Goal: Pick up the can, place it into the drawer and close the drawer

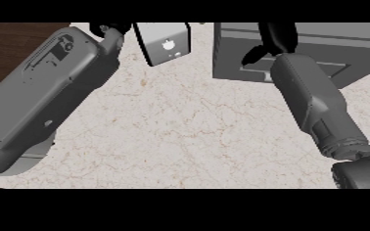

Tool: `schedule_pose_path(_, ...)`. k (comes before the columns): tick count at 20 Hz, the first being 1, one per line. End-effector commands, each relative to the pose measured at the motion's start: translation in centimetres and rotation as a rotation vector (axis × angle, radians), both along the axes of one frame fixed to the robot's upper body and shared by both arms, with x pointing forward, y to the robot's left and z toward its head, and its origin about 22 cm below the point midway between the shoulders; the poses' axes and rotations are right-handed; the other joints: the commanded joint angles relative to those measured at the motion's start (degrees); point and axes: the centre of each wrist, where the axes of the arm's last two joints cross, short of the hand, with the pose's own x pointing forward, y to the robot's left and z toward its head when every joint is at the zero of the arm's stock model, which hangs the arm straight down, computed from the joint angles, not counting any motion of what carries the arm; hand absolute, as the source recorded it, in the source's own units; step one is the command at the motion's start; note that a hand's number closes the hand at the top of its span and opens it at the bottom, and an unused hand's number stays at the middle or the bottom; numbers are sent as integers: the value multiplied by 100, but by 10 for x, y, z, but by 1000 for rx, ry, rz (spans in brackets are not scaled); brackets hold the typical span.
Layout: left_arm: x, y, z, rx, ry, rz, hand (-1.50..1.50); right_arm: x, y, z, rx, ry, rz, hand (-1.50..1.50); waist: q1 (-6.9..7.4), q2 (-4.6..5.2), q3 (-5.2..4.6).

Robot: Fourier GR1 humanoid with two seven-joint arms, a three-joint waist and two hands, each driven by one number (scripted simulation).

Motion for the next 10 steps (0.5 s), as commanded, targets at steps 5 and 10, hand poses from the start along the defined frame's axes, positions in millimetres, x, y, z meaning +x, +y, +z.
schedule_pose_path(5,-5,5,2,2,19,-5,-150,15,-2,46,43,-30,22,-150,104,8,-15)
schedule_pose_path(10,-9,12,-7,-1,18,-3,-150,17,15,48,371,61,131,-150,162,9,1)
